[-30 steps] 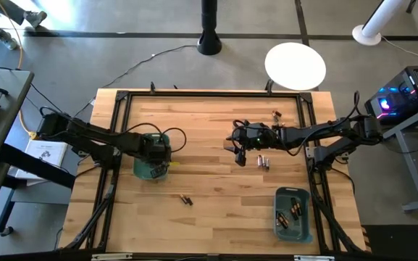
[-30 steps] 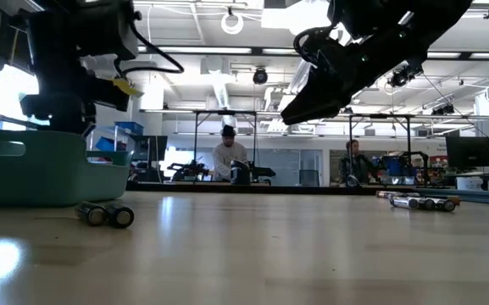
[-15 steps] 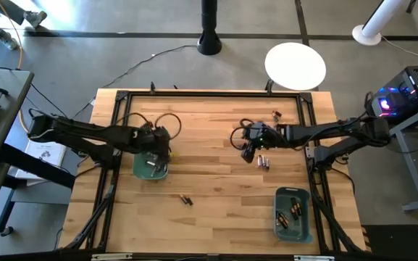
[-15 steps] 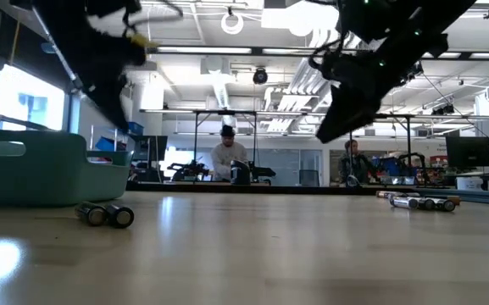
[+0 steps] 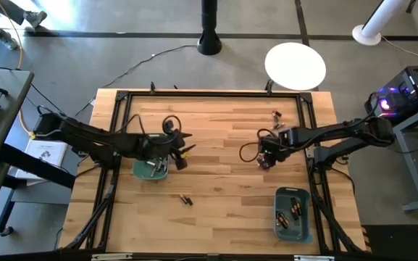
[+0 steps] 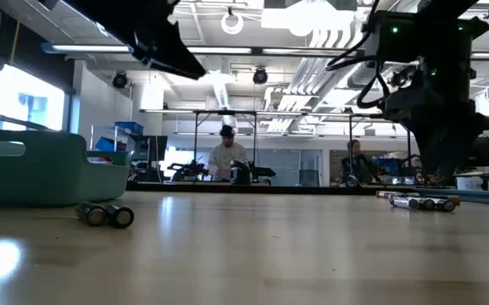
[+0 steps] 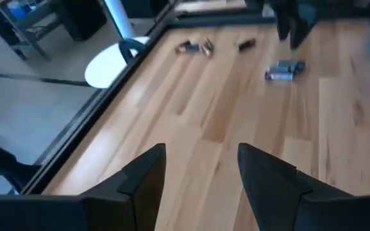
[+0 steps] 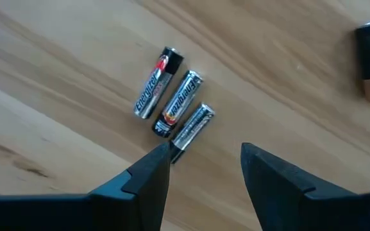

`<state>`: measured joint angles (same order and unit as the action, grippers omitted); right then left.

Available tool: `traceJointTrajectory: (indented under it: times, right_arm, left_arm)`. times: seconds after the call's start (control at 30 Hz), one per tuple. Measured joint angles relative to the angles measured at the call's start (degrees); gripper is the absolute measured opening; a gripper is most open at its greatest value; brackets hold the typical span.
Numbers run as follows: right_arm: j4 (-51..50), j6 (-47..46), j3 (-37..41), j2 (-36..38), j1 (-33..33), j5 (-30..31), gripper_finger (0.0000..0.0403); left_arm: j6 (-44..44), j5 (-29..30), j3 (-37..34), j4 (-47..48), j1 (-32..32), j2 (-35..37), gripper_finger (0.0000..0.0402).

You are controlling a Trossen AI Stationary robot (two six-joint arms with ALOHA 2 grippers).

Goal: Sort batteries
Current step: Put the silver battery into the green bin

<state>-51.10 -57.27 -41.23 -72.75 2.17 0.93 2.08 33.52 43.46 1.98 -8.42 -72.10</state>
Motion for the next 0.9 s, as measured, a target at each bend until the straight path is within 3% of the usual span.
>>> traceJointTrajectory:
  times: [0.17, 0.5, 0.9]
  right_arm:
    - [0.56, -3.14, 0.00, -0.85, -1.20, 0.81, 0.0185]
    - [1.70, -2.26, -0.15, -10.41, -1.13, 0.09, 0.0185]
    - [1.67, 0.84, 0.07, -11.21, -0.01, 2.03, 0.0185]
  left_arm:
    - [-0.25, -0.12, 0.00, -0.18, 0.06, -3.92, 0.0188]
    - [-0.25, -0.33, 0.00, -0.40, -0.64, -5.94, 0.0188]
    - [-0.32, -0.33, 0.00, -0.29, -0.64, -5.81, 0.0188]
